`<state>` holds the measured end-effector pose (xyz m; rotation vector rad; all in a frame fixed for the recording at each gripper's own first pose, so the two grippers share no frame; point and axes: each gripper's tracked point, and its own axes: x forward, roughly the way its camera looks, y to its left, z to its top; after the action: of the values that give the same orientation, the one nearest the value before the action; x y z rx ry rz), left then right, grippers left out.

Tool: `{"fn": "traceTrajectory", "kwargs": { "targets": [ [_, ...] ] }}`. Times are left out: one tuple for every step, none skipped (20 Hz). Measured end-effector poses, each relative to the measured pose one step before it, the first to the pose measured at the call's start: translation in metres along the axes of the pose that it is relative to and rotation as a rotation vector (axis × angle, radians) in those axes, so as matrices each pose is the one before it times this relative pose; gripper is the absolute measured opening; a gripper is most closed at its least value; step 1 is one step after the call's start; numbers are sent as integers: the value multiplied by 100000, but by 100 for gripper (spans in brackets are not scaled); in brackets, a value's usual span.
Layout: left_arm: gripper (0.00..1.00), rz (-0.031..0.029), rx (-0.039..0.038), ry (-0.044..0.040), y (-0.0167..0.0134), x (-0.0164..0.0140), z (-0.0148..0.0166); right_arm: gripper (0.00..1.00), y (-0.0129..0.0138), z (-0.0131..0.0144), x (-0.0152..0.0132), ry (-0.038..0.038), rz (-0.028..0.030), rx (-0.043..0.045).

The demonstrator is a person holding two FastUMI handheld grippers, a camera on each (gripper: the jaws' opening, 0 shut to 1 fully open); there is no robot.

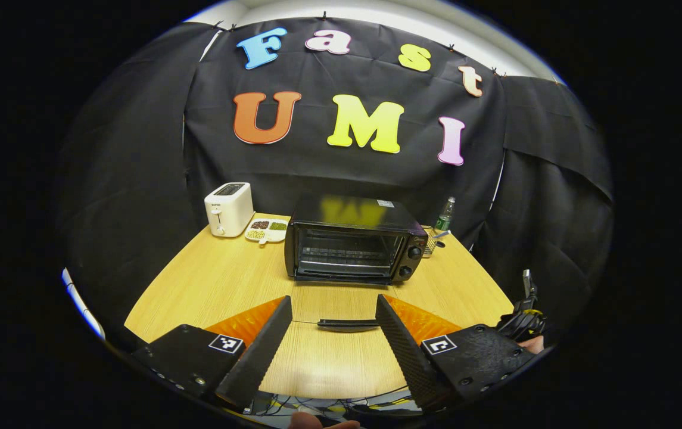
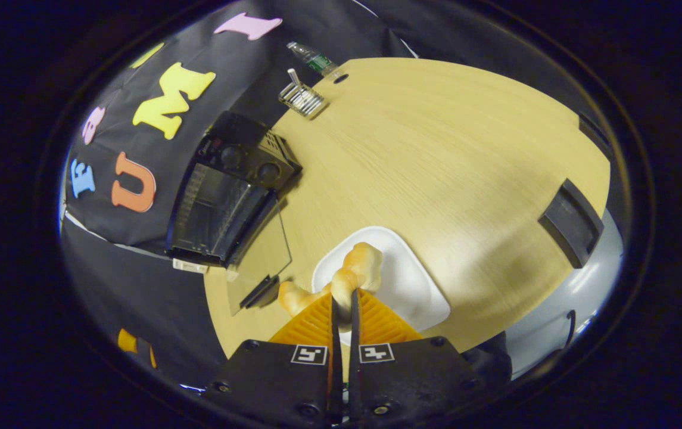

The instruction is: Open the electric oven with the left hand, put the food in, and close the electric oven.

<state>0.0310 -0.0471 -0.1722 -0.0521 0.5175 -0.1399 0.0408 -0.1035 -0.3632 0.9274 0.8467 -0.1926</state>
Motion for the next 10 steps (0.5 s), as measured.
{"fn": "traceTrajectory", "kwargs": {
  "targets": [
    [93, 119, -282, -61, 411, -70, -36, 5, 1222, 425, -826, -2333, 2640, 1789],
    [93, 114, -276, 324, 483, 46, -36, 6, 1399, 195, -495, -1977, 2719, 1913],
    [93, 150, -283, 541, 460, -32, -144, 4, 1588, 172, -146, -1609, 3021, 1506],
    [93, -42, -226, 537, 477, -201, -34, 7, 1596, -120, 232, -641, 3361, 340],
    [93, 63, 231, 81, 485, -278, 85, 6, 1639, -21, 535, -437, 3226, -136],
    [93, 334, 591, 3, 597, -243, 116, 6, 1466, 176, 709, -653, 2733, -238],
    [94, 483, 488, 148, 640, -215, 29, 7, 1407, 262, 881, -721, 2078, -121],
    [94, 659, 219, 274, 770, -199, 74, 4, 1294, 259, 1075, -741, 1814, 21],
    [93, 458, -79, -4, 551, -353, -49, 8, 1467, 282, 1232, -872, 2161, 186],
    [93, 654, -107, 91, 622, -216, 37, 4, 1106, 116, 951, -545, 1654, -167]
  ]
}}
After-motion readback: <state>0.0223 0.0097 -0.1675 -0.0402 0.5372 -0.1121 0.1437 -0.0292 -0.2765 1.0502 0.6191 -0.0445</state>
